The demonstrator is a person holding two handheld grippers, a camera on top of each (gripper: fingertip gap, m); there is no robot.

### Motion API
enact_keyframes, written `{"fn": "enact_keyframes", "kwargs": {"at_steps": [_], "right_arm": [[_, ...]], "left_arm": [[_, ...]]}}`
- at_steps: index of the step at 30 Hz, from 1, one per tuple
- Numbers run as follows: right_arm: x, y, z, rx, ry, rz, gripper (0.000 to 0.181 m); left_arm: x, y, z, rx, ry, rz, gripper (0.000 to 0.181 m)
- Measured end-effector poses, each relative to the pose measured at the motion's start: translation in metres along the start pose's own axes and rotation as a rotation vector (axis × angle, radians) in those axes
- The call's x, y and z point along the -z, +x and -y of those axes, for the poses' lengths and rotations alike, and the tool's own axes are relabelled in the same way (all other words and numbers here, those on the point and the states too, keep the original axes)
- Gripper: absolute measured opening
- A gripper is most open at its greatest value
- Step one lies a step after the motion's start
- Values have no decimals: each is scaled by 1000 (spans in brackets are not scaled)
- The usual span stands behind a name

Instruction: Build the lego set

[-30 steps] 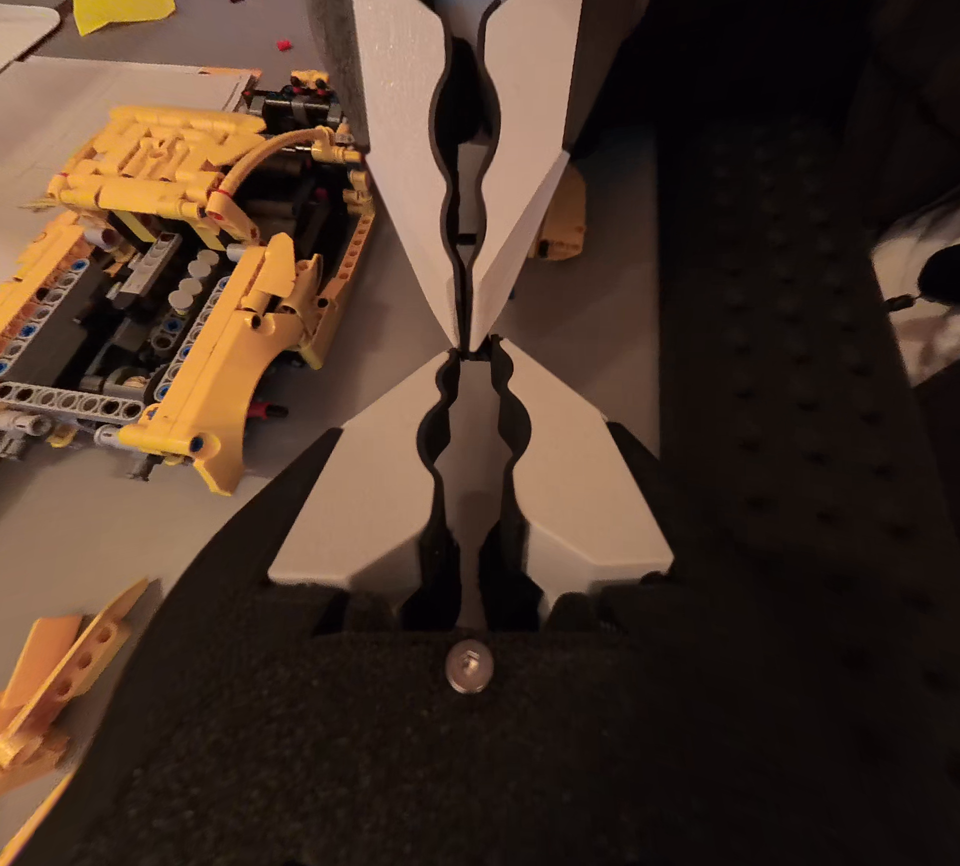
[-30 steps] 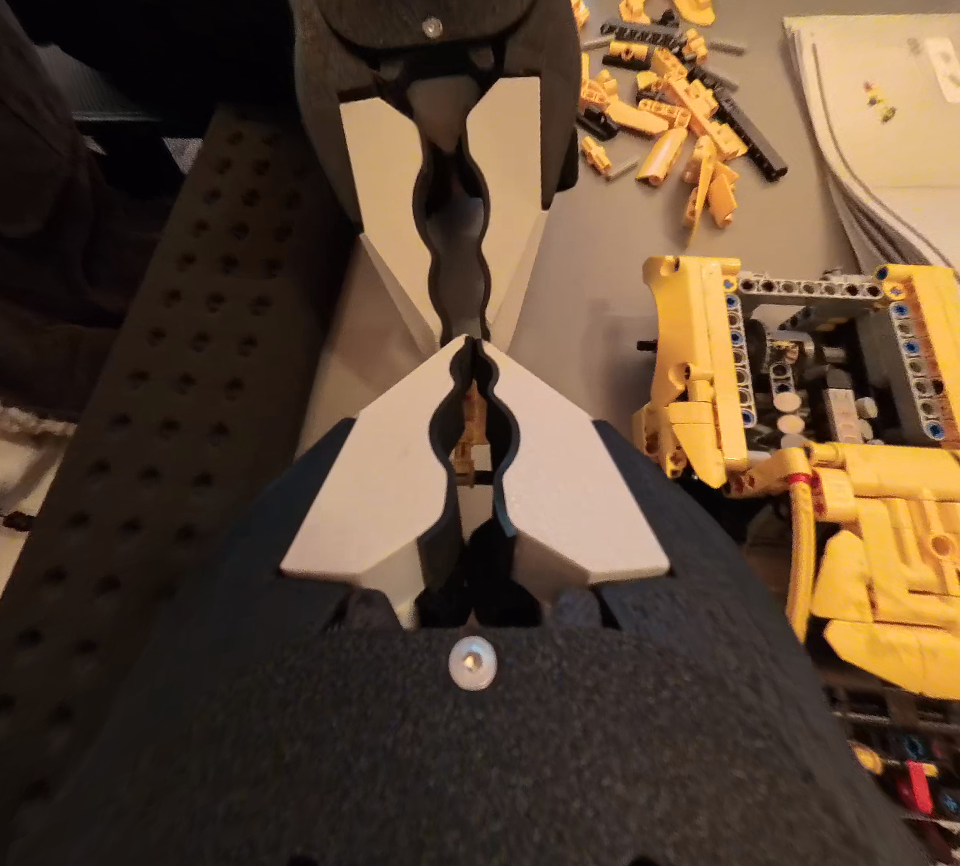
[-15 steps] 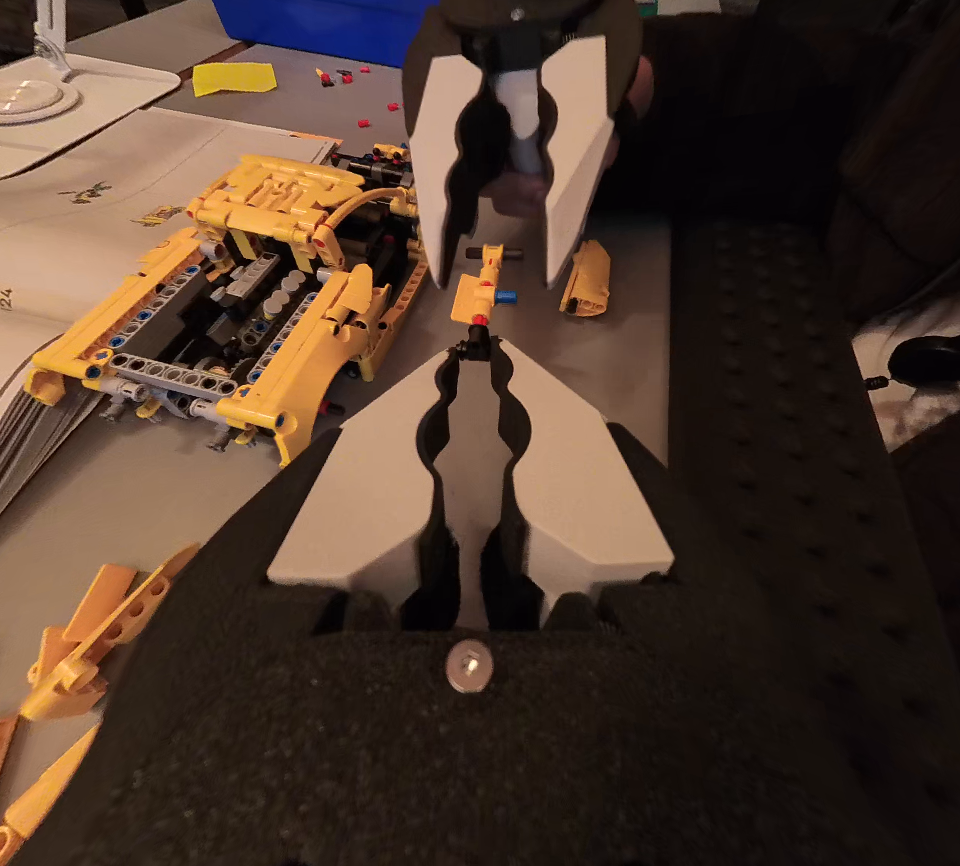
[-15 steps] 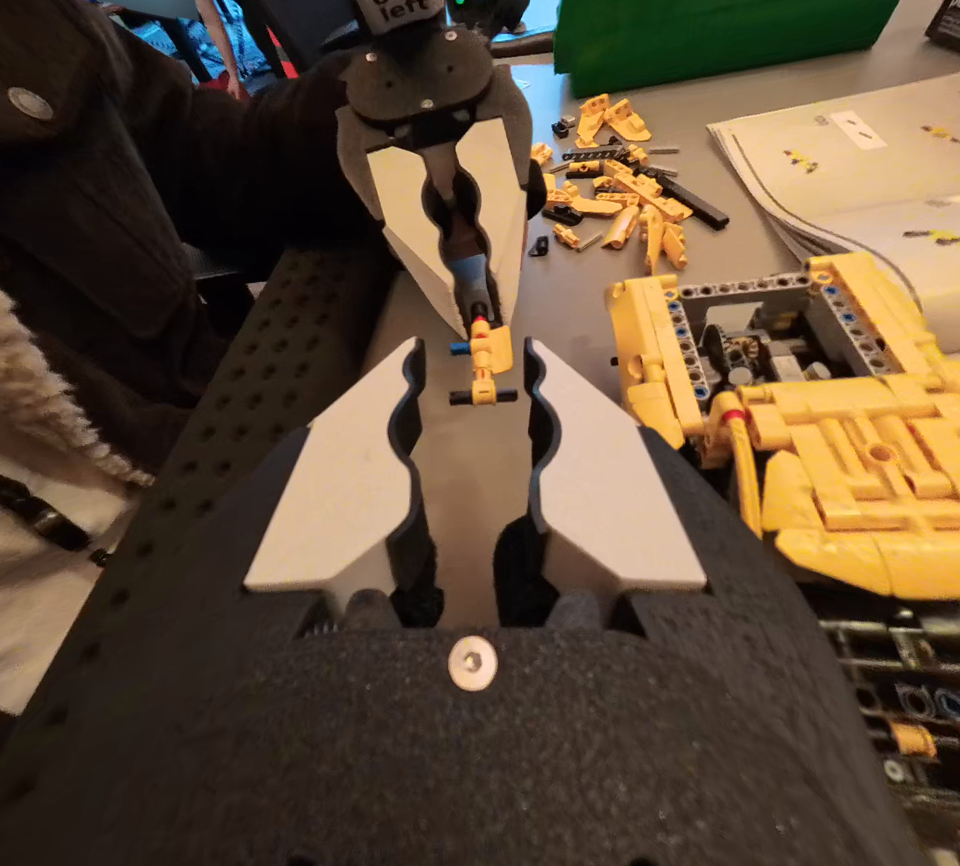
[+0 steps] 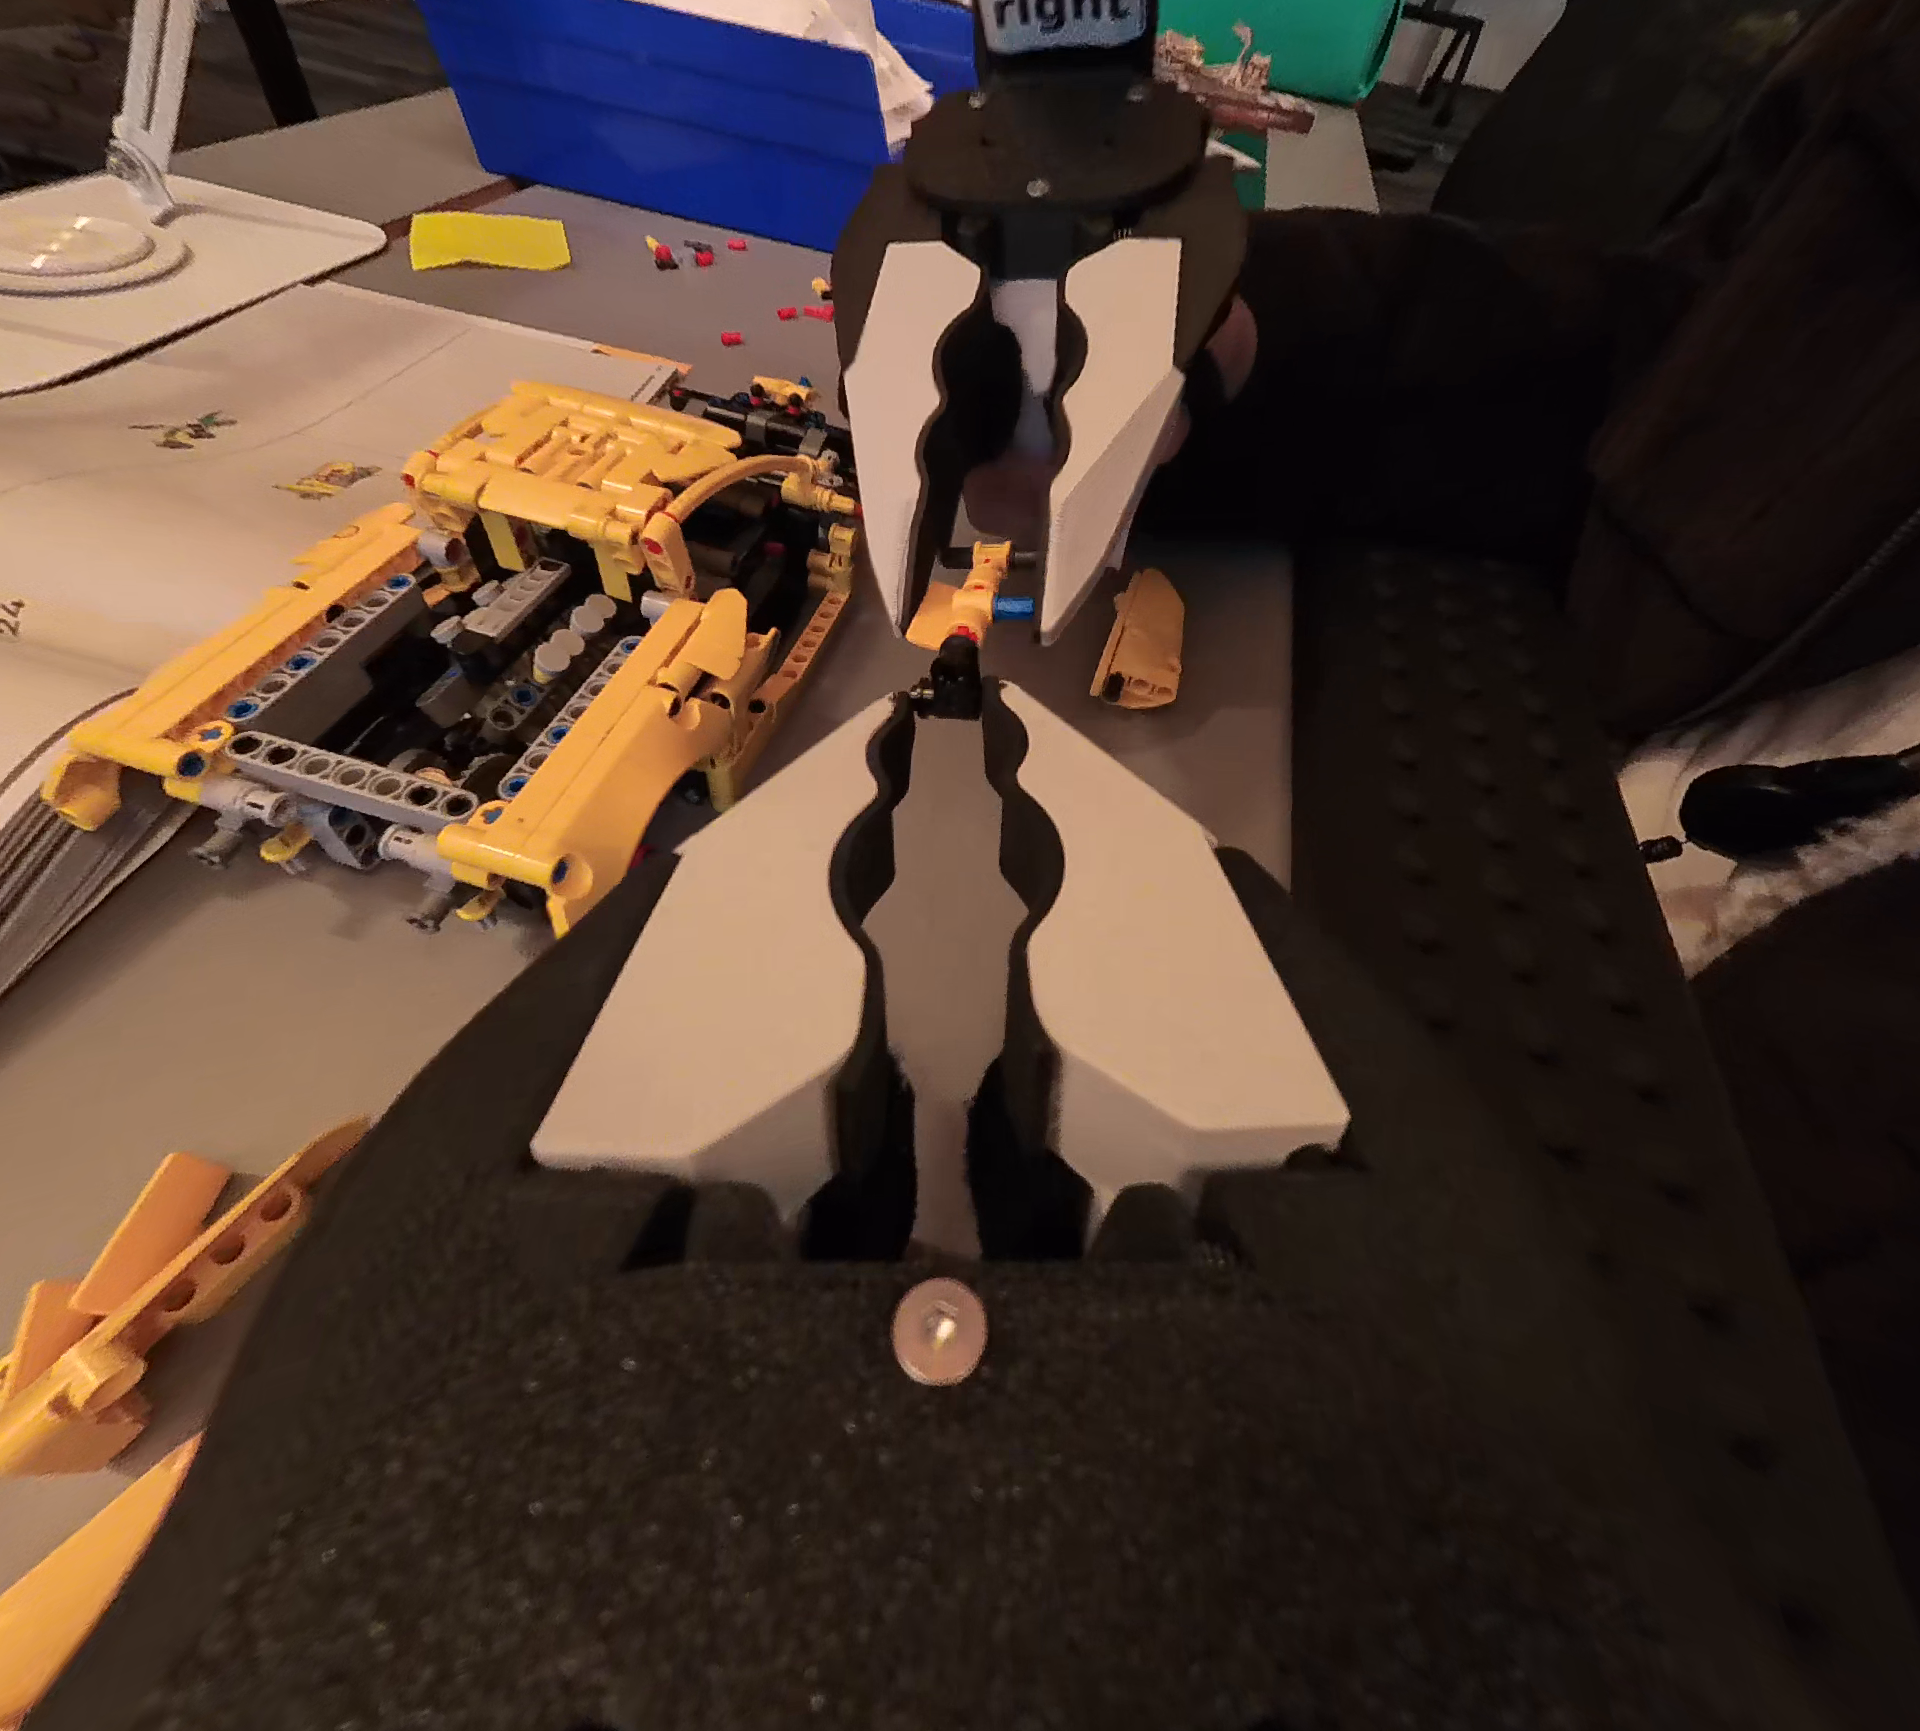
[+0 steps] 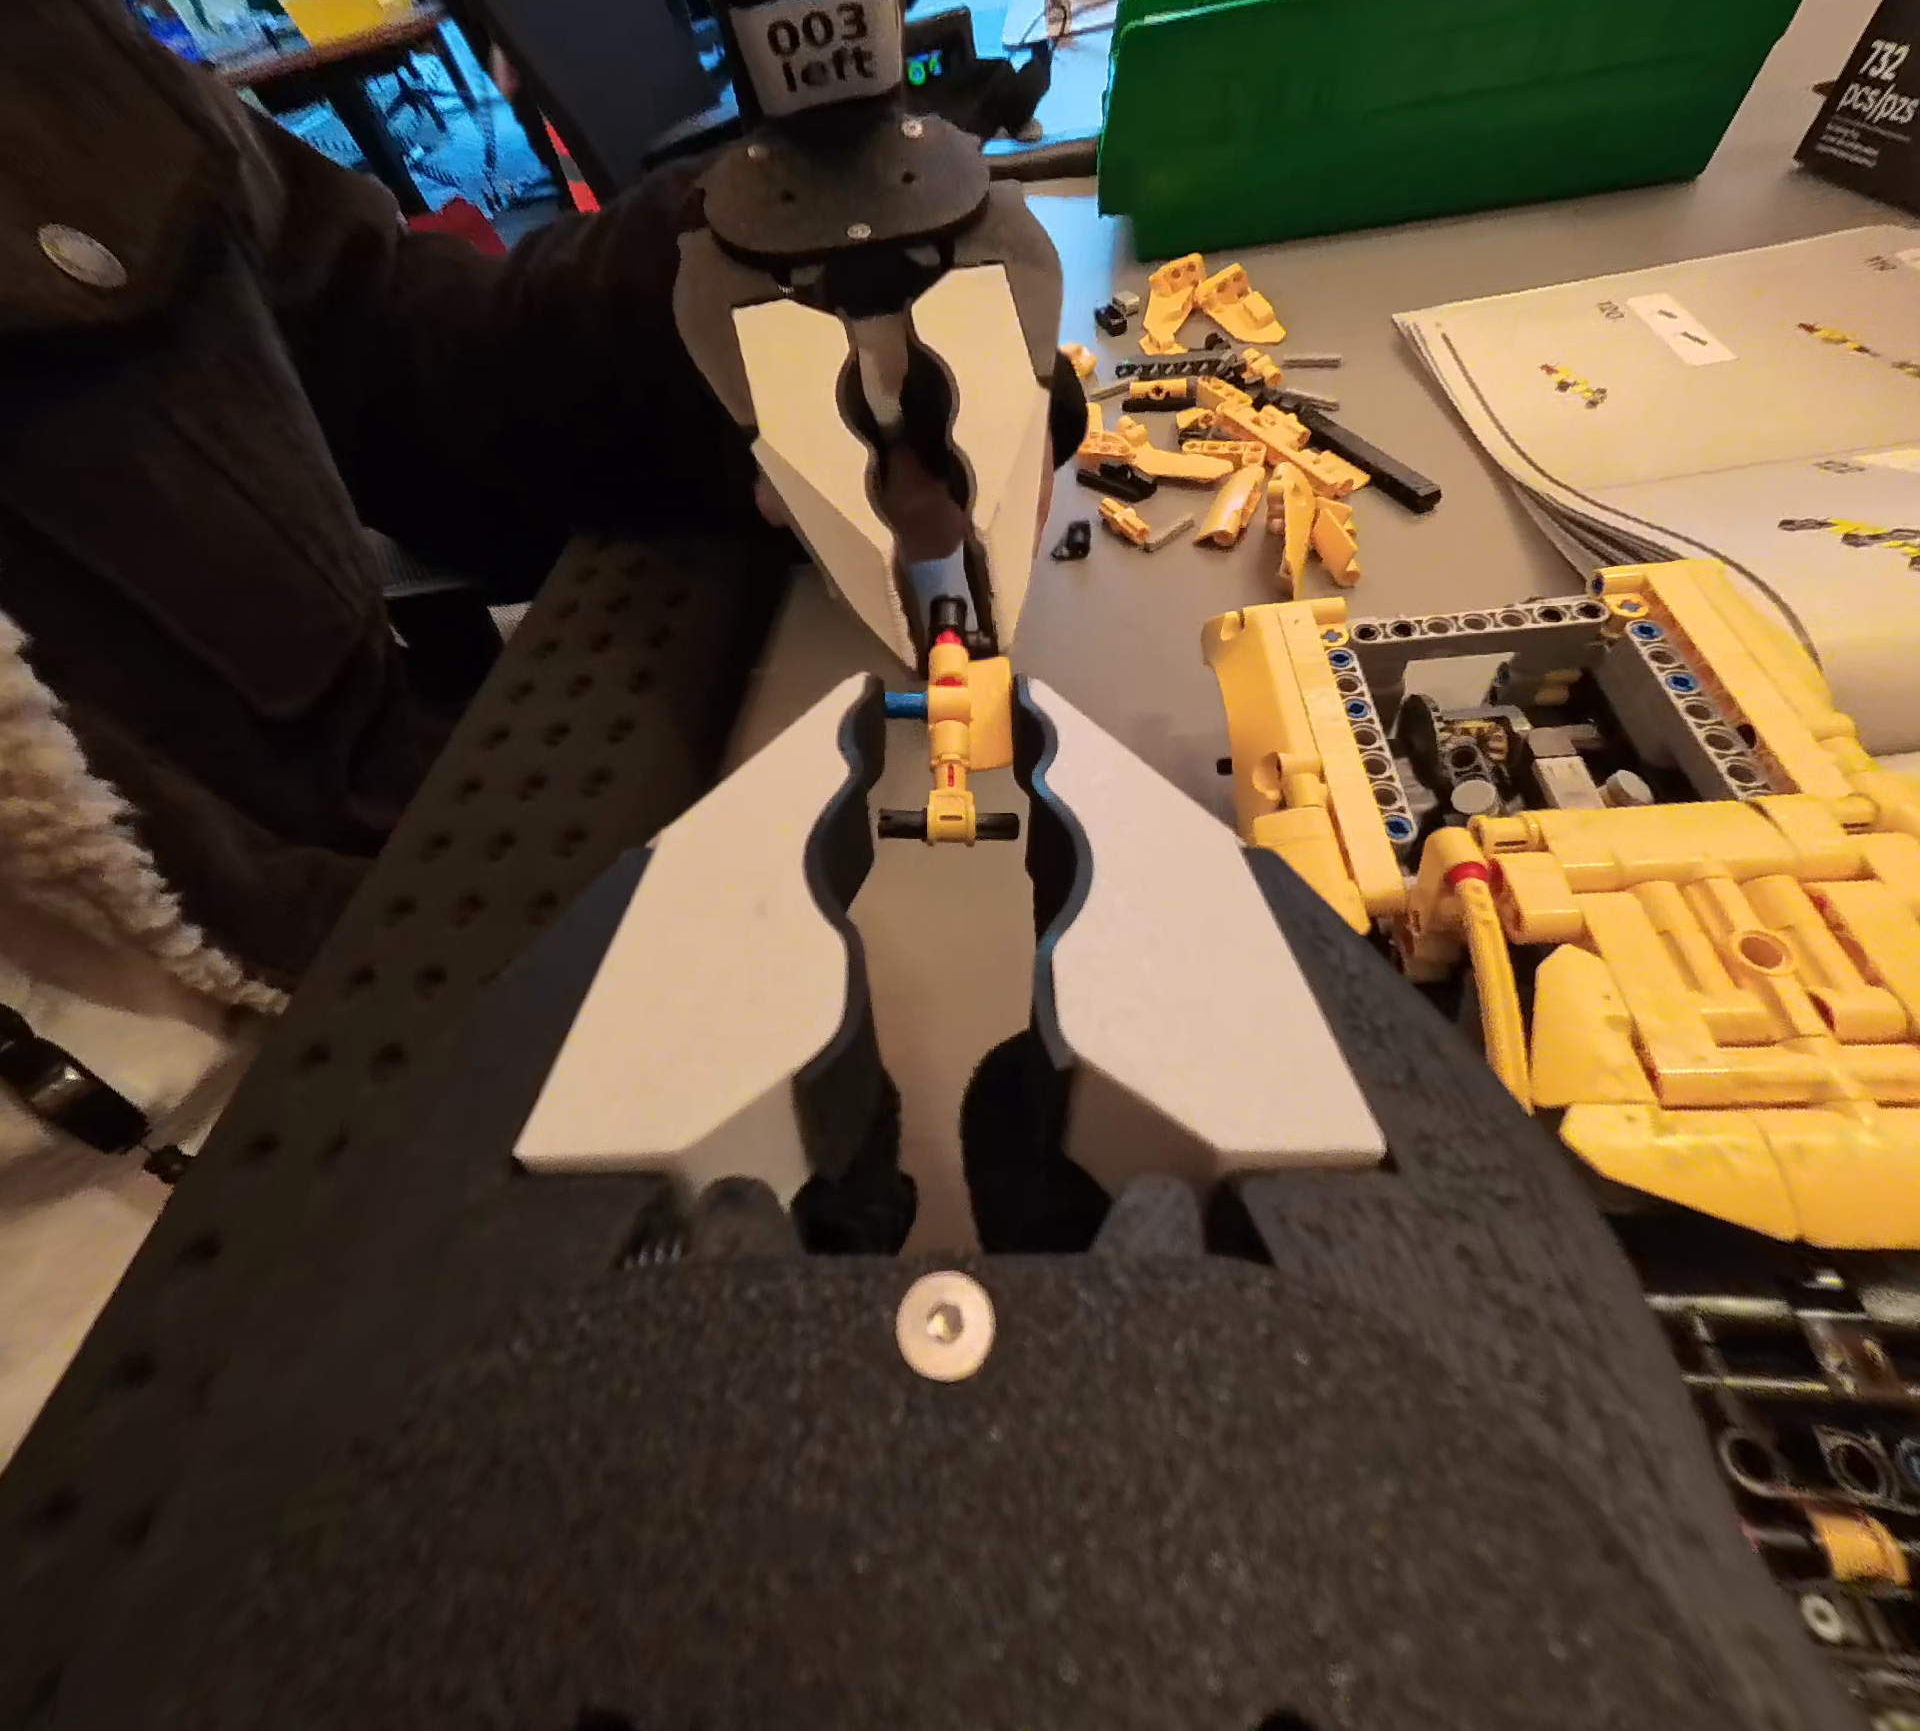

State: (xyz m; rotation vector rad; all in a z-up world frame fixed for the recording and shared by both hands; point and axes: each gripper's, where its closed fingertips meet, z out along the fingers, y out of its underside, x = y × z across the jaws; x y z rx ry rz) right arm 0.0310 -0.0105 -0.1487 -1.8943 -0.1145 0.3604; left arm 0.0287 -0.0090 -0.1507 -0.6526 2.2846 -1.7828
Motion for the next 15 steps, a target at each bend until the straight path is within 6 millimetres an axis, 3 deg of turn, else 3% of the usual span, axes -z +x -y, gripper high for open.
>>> {"fn": "enact_keyframes", "kwargs": {"at_steps": [4, 10, 15], "right_arm": [[4, 0, 3, -31, 24, 20, 23], [4, -3, 5, -31, 32, 32, 23], [3, -8, 8, -25, 41, 52, 23]], "left_arm": [[2, -3, 3, 12, 18, 18, 28], [12, 5, 23, 33, 139, -43, 21], [10, 9, 21, 27, 125, -60, 17]]}}
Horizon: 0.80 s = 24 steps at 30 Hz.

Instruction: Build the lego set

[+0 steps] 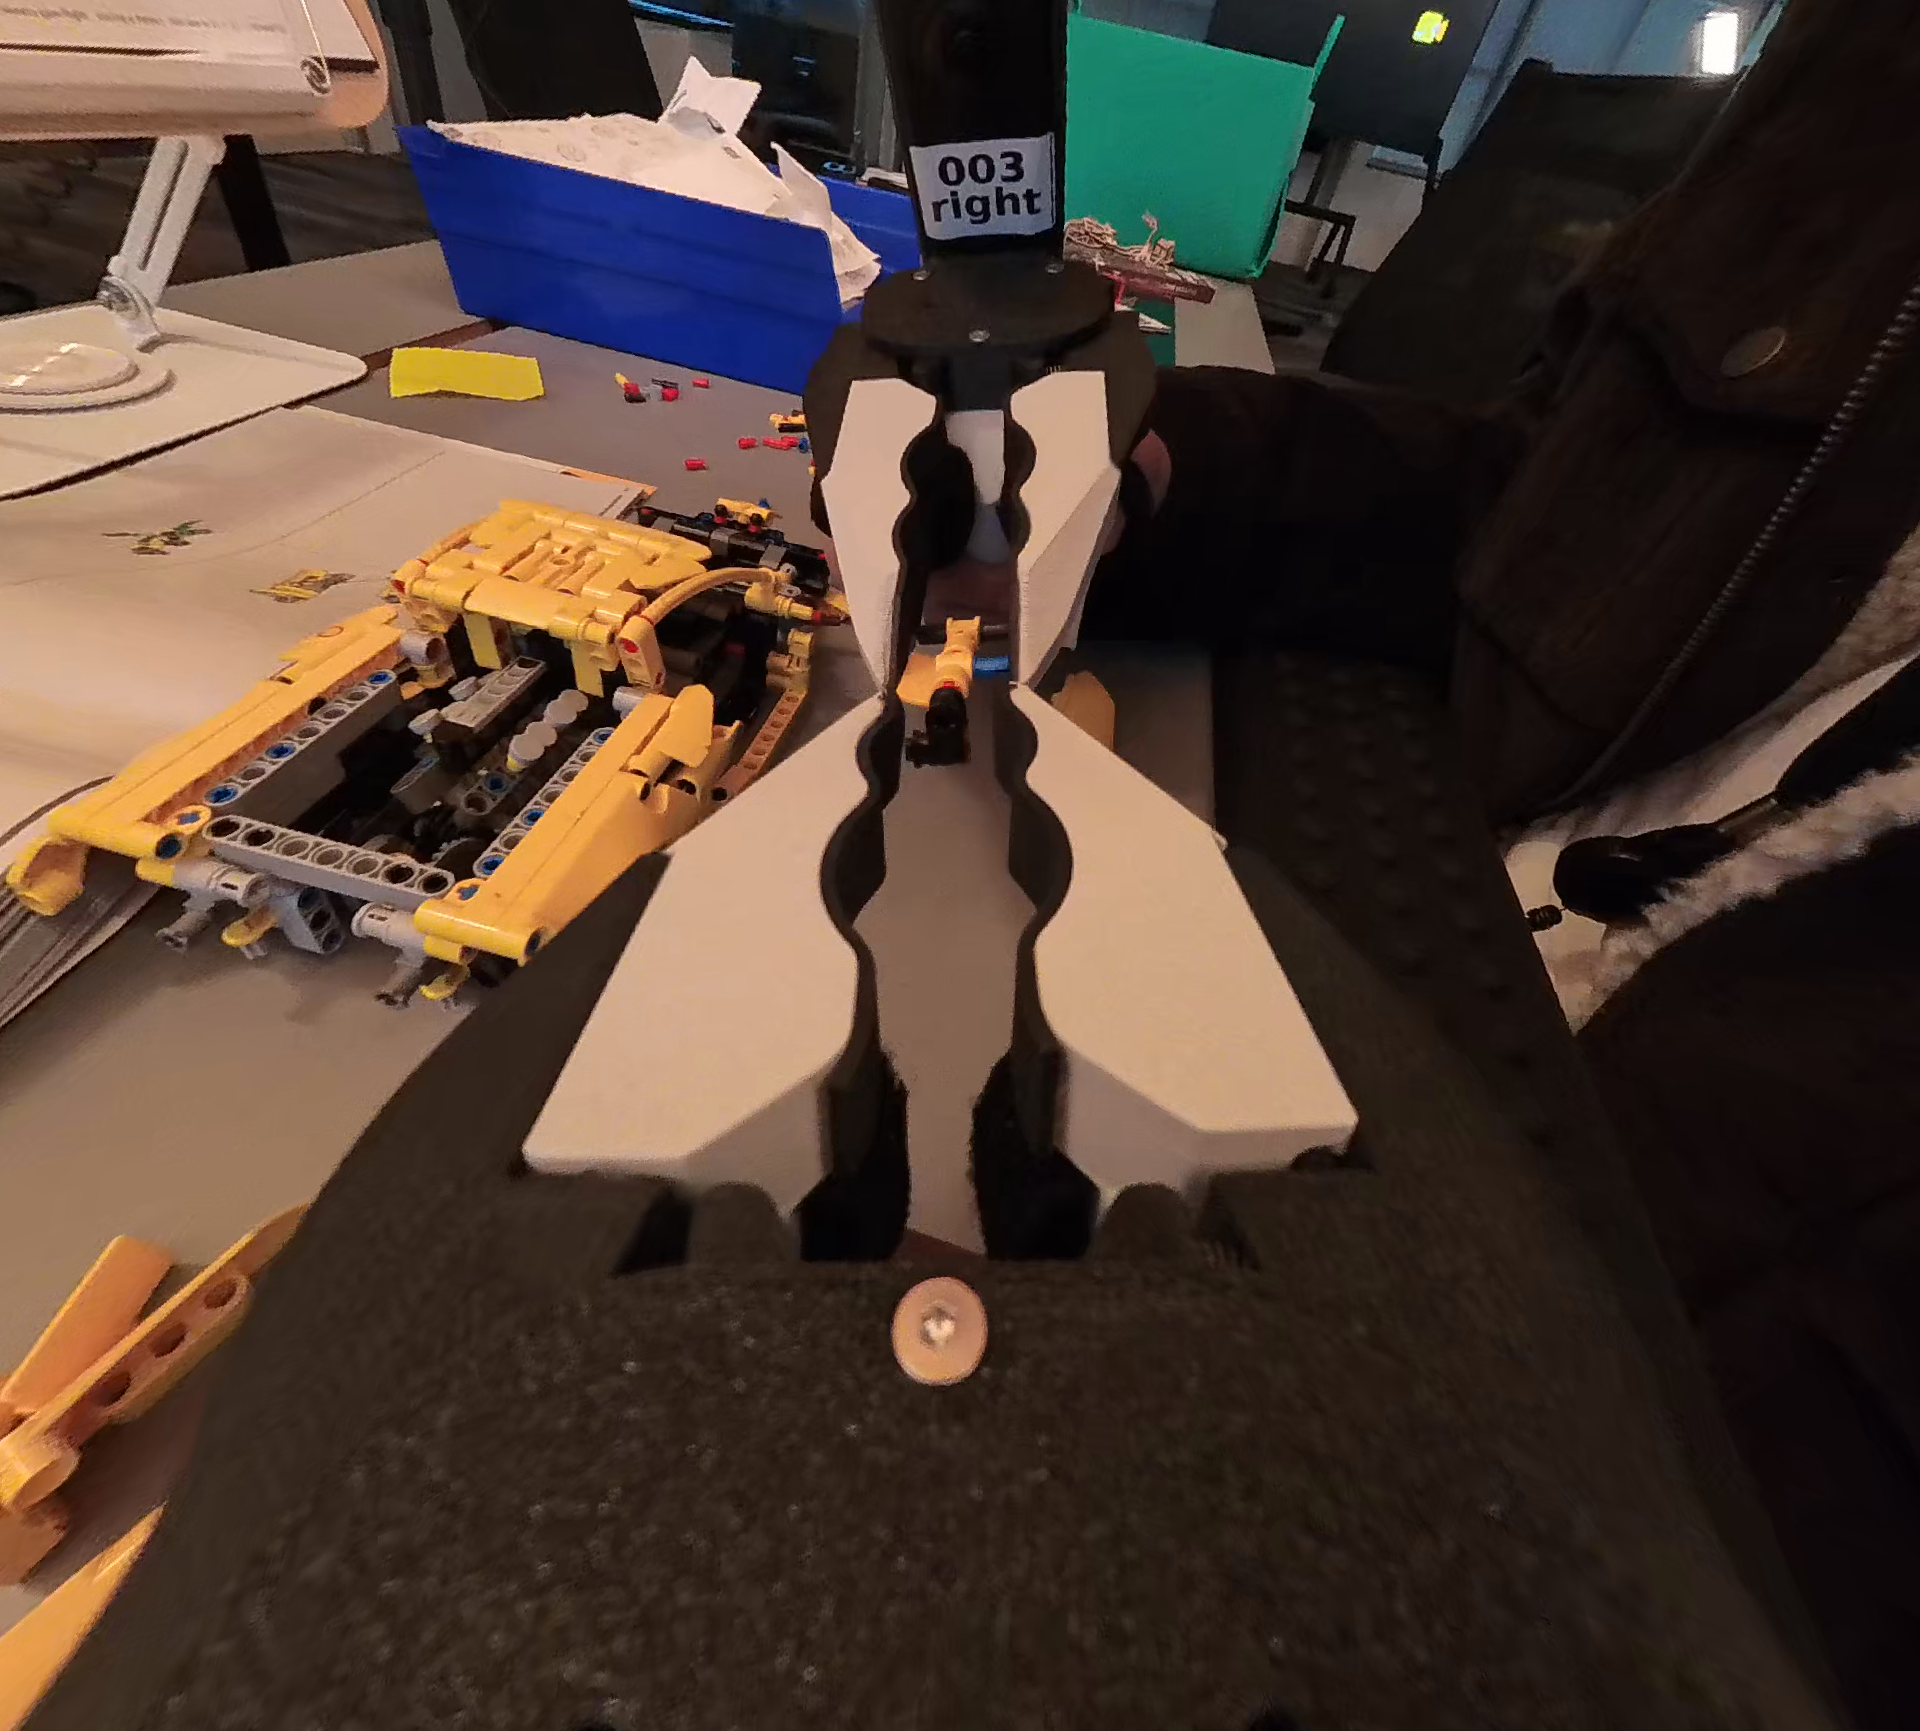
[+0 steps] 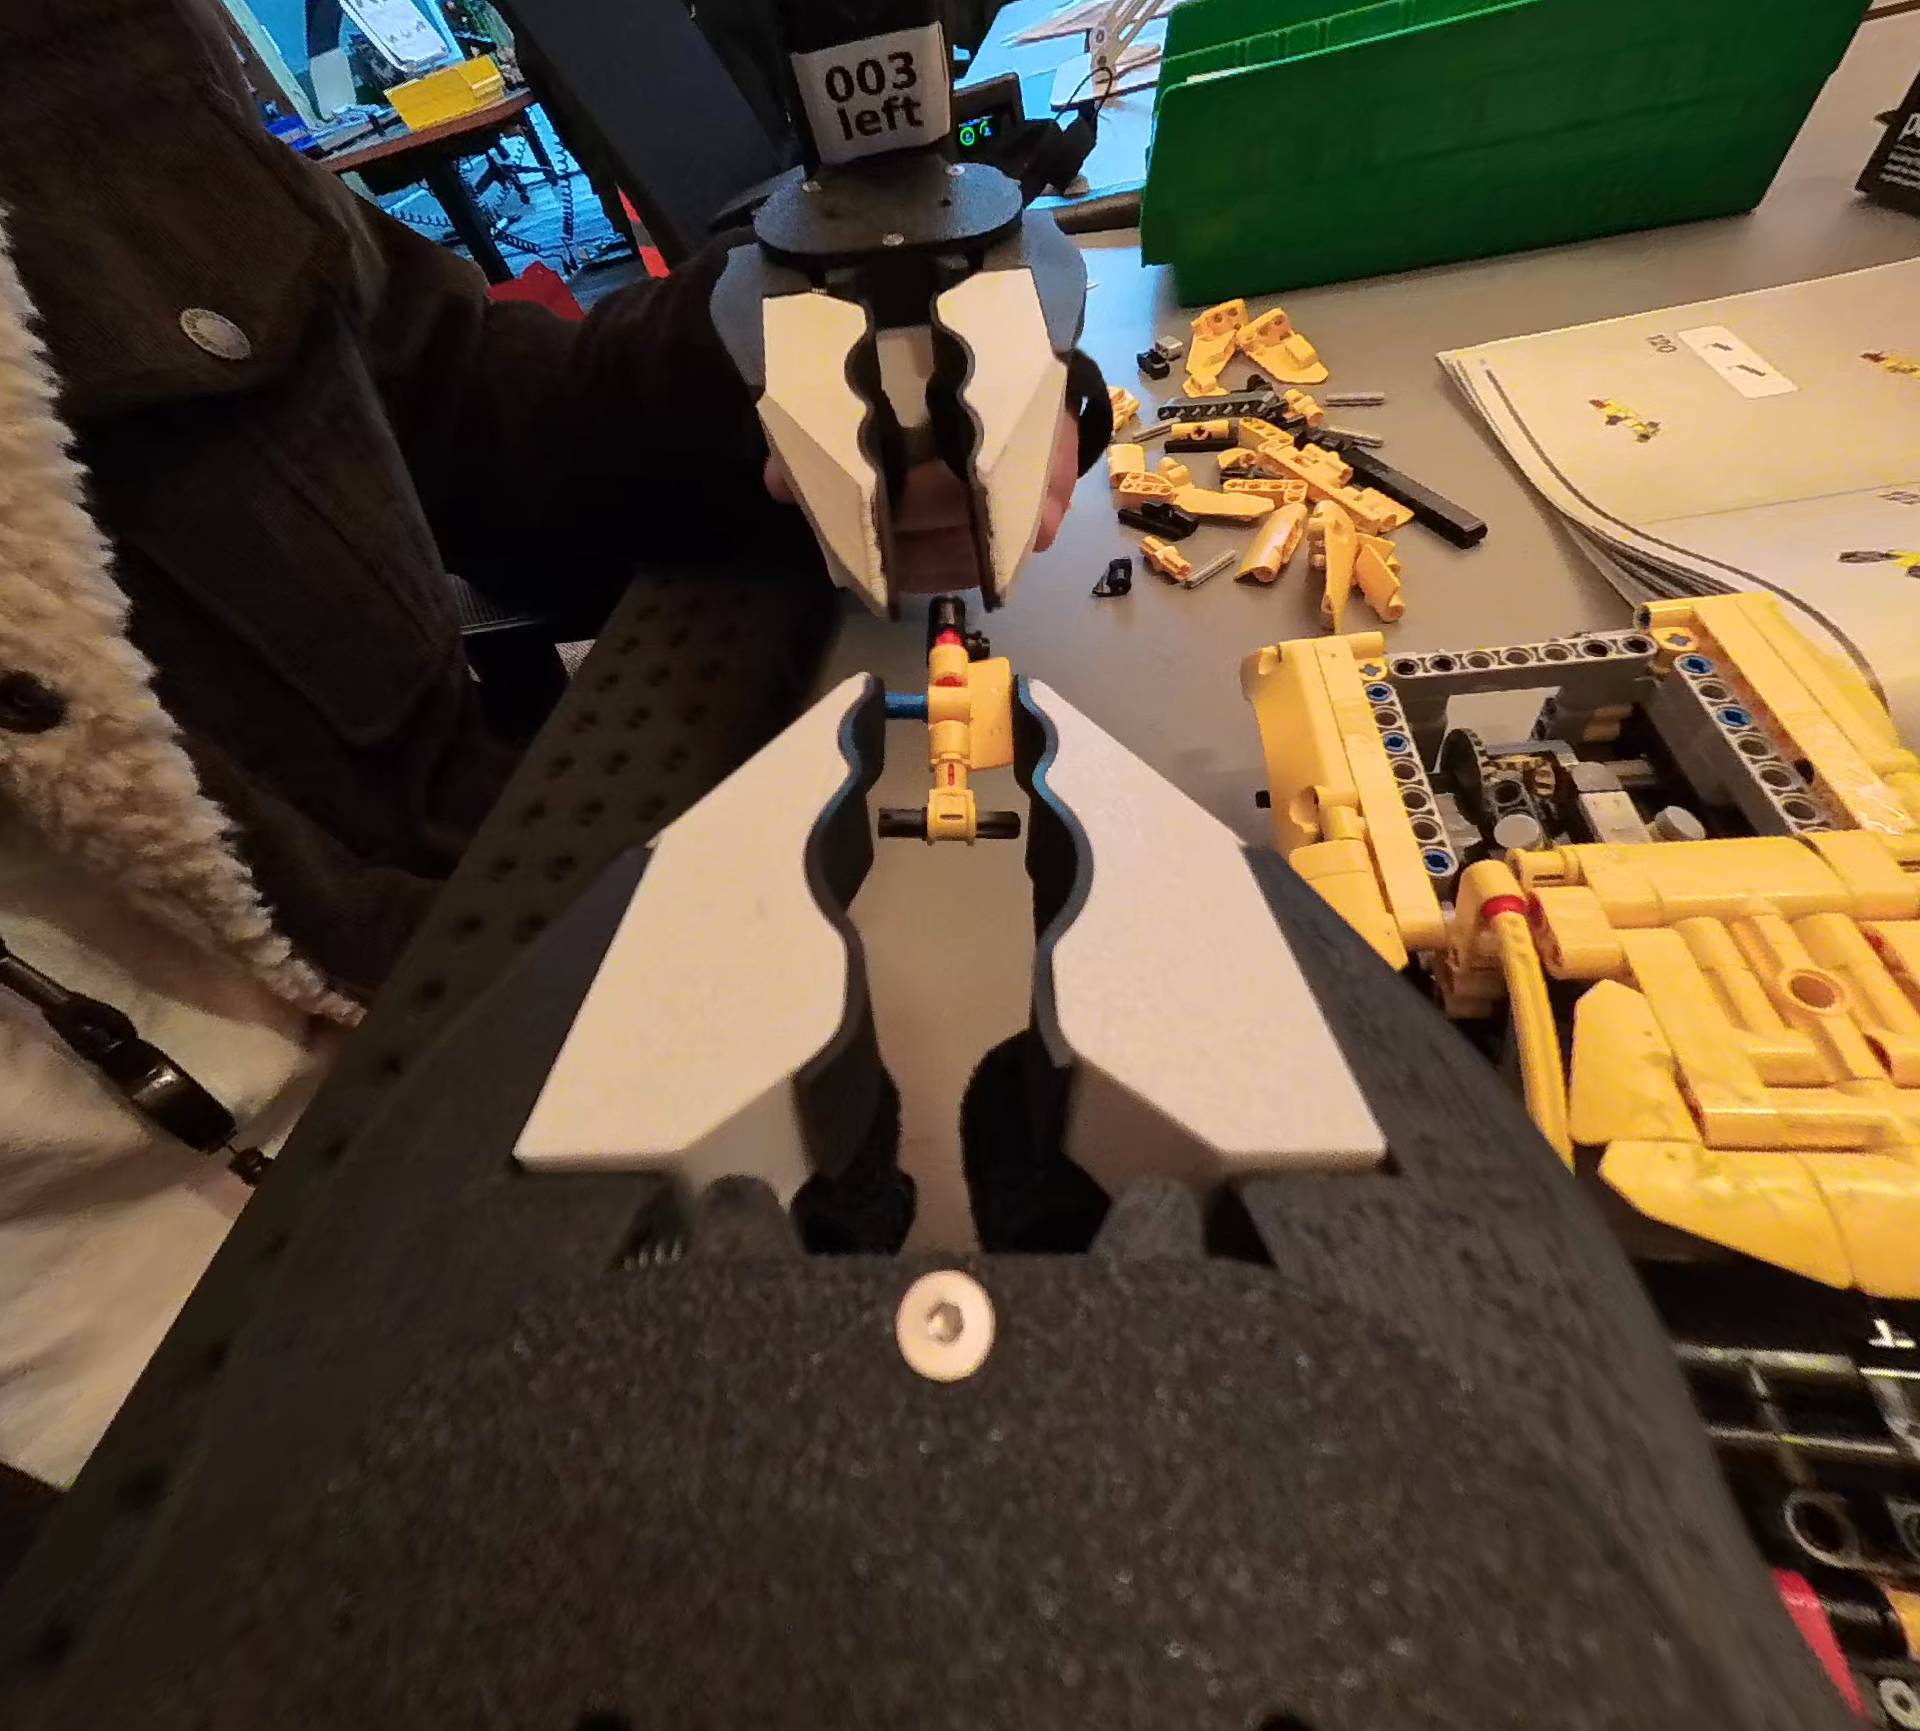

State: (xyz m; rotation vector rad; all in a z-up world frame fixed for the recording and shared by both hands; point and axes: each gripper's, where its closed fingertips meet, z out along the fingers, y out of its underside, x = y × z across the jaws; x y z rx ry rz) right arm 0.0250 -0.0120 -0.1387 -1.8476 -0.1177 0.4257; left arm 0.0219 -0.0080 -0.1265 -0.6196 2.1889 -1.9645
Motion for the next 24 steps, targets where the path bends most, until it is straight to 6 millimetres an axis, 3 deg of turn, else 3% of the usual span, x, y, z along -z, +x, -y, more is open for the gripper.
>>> {"fn": "enact_keyframes", "kwargs": {"at_steps": [14, 19, 21, 24], "right_arm": [[0, 0, 8, -19, 48, 12, 26], [7, 1, 20, 21, 94, -20, 23], [7, -1, 16, 41, 63, -16, 16], [-1, 0, 4, 96, -19, -46, 19]], "left_arm": [[0, -1, 1, -50, -4, 26, 7], [0, -2, 0, -88, -8, 40, 7], [-1, -2, -1, -109, -17, 49, 6], [-2, -2, -4, -94, -30, 45, 6]]}}
